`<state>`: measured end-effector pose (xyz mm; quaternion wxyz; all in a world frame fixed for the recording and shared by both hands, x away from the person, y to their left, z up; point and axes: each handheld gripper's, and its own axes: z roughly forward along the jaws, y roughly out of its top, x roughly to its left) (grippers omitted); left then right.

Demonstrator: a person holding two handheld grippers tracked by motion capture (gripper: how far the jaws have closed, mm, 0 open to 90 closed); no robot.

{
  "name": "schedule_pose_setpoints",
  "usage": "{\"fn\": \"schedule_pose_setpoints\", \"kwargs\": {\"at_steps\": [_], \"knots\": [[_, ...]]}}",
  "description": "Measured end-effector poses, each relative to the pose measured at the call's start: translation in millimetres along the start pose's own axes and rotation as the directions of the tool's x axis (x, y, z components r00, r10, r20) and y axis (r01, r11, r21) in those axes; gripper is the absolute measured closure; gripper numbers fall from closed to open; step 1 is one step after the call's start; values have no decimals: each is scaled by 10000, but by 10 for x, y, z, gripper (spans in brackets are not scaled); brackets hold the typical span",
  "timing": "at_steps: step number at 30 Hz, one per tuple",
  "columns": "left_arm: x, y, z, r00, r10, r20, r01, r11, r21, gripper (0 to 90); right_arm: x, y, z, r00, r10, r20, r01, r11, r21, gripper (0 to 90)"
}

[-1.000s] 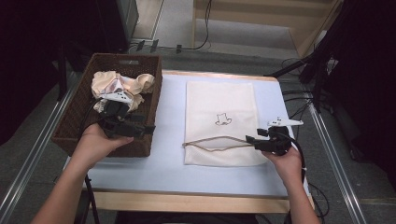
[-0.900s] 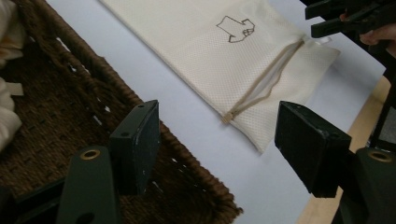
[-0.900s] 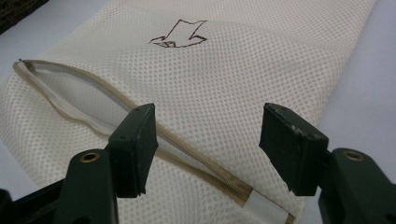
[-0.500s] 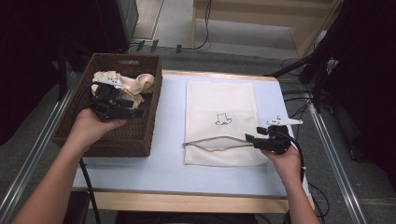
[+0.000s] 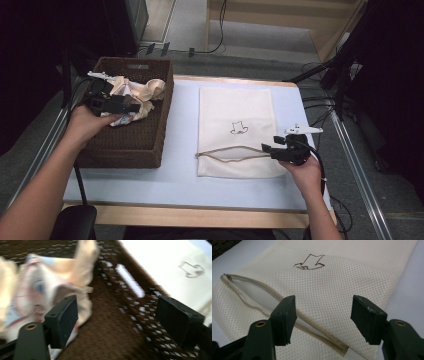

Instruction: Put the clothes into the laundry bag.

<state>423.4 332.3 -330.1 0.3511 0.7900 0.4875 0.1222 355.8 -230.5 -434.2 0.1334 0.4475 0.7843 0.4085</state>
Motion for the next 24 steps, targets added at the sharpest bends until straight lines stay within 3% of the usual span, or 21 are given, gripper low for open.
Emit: {"fn": "schedule_pose_setpoints", "kwargs": {"at_steps": [8,9,11,12,15,18,19,22,24], "knots": [[296,-39,42,9974,-635,-344,639,9979,112,71,5,2,19,10000,-41,-43,41,10000,5,384],[361,-58,75,9954,-755,-593,767,9969,189,66,5,3,19,10000,-51,-56,51,10000,32,384],[393,-64,92,9940,-850,-694,868,9959,244,45,6,3,24,10000,-58,-82,58,10000,46,383],[450,-74,132,9900,-1128,-852,1154,9930,262,37,9,3,28,10000,-42,-66,42,10000,47,383],[513,-84,196,9826,-1468,-1138,1506,9883,255,30,12,4,32,9999,-56,-108,57,10000,71,383],[584,-103,279,9765,-1934,-950,1968,9800,286,24,13,4,35,9999,-91,-138,93,9999,96,383],[584,-103,279,9765,-1934,-950,1968,9800,286,24,13,4,35,9999,-91,-138,93,9999,96,383],[612,-128,448,9706,-1892,-1487,2008,9773,670,5,11,5,39,9997,-151,-217,153,9998,123,383],[620,-130,515,9619,-1841,-2022,2028,9763,754,3,8,6,38,9995,-165,-267,168,9998,126,387]]}}
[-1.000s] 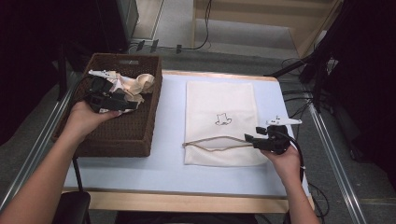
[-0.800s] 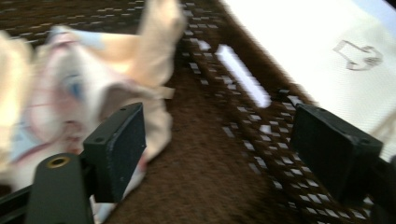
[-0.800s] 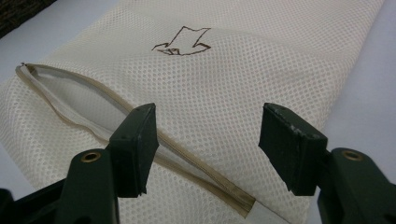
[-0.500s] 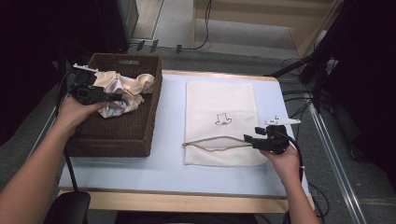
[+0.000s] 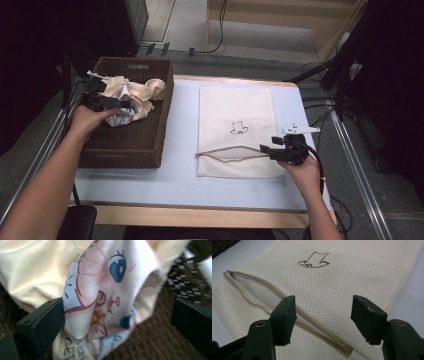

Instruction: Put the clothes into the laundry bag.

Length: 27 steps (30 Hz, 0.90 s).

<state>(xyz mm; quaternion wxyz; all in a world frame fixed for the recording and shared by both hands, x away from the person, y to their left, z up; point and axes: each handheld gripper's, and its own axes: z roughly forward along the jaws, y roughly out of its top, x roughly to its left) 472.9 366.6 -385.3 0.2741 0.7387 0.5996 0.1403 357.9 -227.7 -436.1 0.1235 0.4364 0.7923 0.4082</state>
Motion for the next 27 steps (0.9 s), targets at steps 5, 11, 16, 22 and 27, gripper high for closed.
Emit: {"fn": "schedule_pose_setpoints", "kwargs": {"at_steps": [5,11,16,22,27], "knots": [[61,-9,178,9986,-338,-404,366,9967,719,0,2,-1,6,10000,-43,-80,43,10000,26,389],[122,54,370,9974,-409,-600,468,9939,996,2,32,2,39,9996,-219,-174,223,9996,199,390],[143,159,559,9945,-264,-1011,350,9958,844,0,31,3,35,9995,-253,-183,256,9995,163,392],[149,141,665,9934,225,-1121,-195,9994,276,75,21,-3,38,9995,-278,-170,281,9994,209,395],[81,163,632,9911,539,-1218,-506,9983,300,313,28,5,53,9993,-351,-117,353,9991,216,404]]}}
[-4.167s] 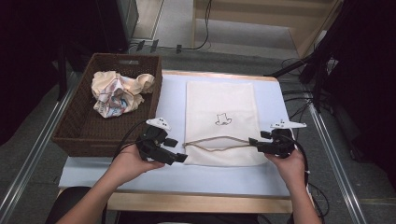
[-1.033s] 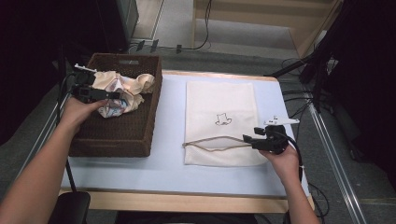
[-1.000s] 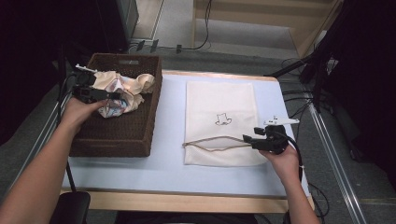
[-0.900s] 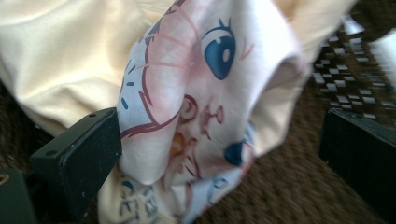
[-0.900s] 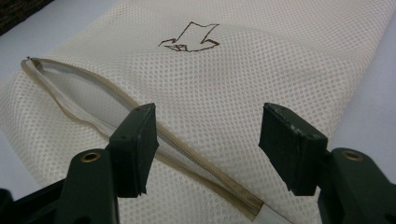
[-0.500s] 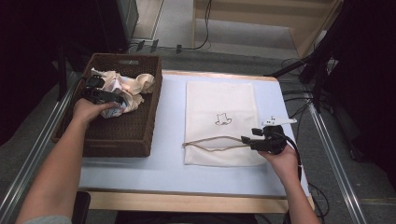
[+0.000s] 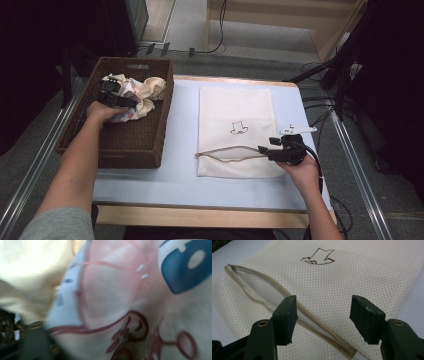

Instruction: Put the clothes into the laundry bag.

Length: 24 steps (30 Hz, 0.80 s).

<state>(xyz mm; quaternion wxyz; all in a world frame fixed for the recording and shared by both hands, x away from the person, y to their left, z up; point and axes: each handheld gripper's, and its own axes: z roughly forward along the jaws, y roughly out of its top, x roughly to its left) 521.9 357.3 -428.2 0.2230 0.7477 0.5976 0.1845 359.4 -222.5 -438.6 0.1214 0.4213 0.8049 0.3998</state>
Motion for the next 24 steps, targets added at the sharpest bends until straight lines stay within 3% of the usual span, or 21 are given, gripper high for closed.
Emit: {"fn": "schedule_pose_setpoints", "kwargs": {"at_steps": [2,5,8,11,12,16,20,24], "knots": [[-10,31,-47,9990,-319,321,320,9995,-32,520,8,1,-5,10000,-44,7,44,10000,-43,411],[-64,79,-148,9991,-170,399,168,9998,47,599,10,-4,-12,10000,-79,44,80,10000,-39,416],[-144,141,-308,9954,108,950,-89,9997,-213,627,4,-7,-13,10000,-2,50,2,10000,-15,417],[-196,185,-417,9901,460,1324,-400,9981,-476,631,3,-10,-7,10000,-56,49,56,10000,-15,417],[-242,231,-479,9803,443,1927,-367,9984,-428,630,9,-12,2,10000,-80,-10,80,10000,39,417],[-469,296,-418,9661,1250,2260,-1265,9919,-77,607,25,-3,16,9999,-150,16,150,9998,96,415],[-623,277,-244,9567,1309,2601,-1319,9912,-138,570,21,2,17,9999,-165,-19,165,9998,79,412],[-629,243,-160,9468,976,3067,-990,9950,-110,450,2,-9,15,10000,-67,-69,68,9999,121,411]]}}
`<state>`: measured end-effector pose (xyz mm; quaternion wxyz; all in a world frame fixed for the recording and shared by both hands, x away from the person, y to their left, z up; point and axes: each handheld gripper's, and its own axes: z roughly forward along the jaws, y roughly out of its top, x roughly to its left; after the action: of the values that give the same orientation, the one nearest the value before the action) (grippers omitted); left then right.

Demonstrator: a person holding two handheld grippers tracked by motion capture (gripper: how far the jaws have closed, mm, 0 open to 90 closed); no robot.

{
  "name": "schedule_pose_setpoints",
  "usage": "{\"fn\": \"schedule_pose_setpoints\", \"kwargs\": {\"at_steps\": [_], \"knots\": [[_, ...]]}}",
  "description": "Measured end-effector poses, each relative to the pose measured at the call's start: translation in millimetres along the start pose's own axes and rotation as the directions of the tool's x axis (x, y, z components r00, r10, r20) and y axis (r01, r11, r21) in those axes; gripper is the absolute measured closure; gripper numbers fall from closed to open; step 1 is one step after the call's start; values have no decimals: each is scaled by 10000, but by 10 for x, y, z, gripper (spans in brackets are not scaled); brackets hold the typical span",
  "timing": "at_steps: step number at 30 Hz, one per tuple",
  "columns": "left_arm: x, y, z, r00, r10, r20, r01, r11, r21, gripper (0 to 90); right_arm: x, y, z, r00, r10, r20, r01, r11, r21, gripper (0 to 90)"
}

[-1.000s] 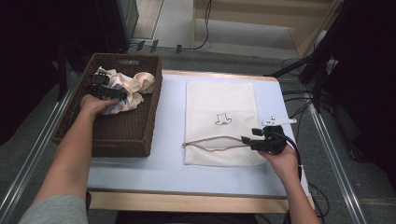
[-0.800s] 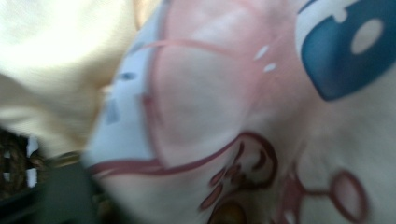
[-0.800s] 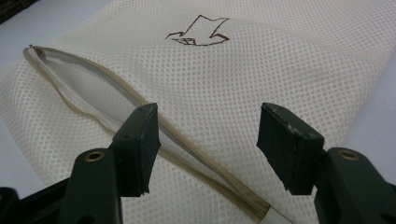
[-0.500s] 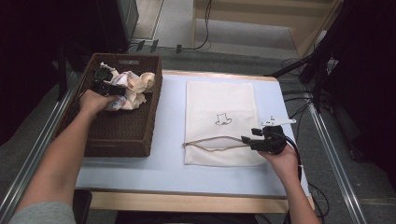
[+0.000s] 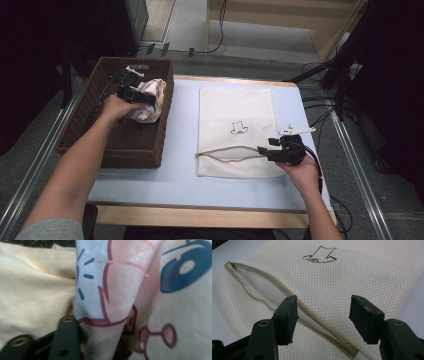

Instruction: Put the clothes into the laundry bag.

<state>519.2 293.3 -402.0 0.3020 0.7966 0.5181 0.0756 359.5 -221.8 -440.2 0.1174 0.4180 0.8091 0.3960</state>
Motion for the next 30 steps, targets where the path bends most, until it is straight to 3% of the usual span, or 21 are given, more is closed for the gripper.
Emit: {"fn": "schedule_pose_setpoints", "kwargs": {"at_steps": [3,4,5,7,8,10,13,15,16,19,25,26,28,30], "knots": [[-6,-5,-9,9991,350,255,-359,9988,336,359,-2,-3,3,10000,32,-7,-32,10000,29,410],[-6,-5,-9,9991,350,255,-359,9988,336,335,-1,-3,0,10000,-3,-9,3,10000,23,410],[35,-11,-18,9980,125,614,-148,9992,378,307,2,-2,-2,10000,-12,-35,12,10000,29,410],[53,-19,-9,9969,2,784,-29,9994,335,296,6,0,6,10000,-46,-60,46,10000,51,410],[65,-30,26,9979,179,617,-191,9996,189,292,13,1,10,10000,21,-62,-20,9999,112,410],[62,-30,96,10000,87,-4,-87,9998,152,270,14,3,19,10000,-55,-42,56,9999,157,410],[89,-46,187,9996,-195,-194,197,9997,108,193,15,5,24,9999,-115,-2,115,9997,222,410],[97,-49,226,9990,-279,-347,290,9991,303,137,14,6,25,10000,-77,1,76,9997,228,410],[98,-47,312,9961,-336,-811,391,9970,669,90,7,6,29,10000,-52,25,51,9997,248,410],[73,-47,379,9929,-20,-1193,94,9980,617,0,0,5,33,10000,-32,40,30,9996,293,411],[48,-86,444,9850,374,-1685,-352,9992,162,0,6,10,38,9999,-40,164,35,9995,316,420],[44,-132,454,9819,674,-1770,-724,9971,-216,10,8,13,30,9999,-31,156,27,9996,264,425],[36,-154,449,9803,834,-1790,-929,9946,-455,82,7,14,19,9998,-50,198,46,9998,176,433],[12,-145,426,9804,1009,-1691,-1112,9924,-530,248,6,14,9,9997,18,230,-20,9999,106,435]]}}
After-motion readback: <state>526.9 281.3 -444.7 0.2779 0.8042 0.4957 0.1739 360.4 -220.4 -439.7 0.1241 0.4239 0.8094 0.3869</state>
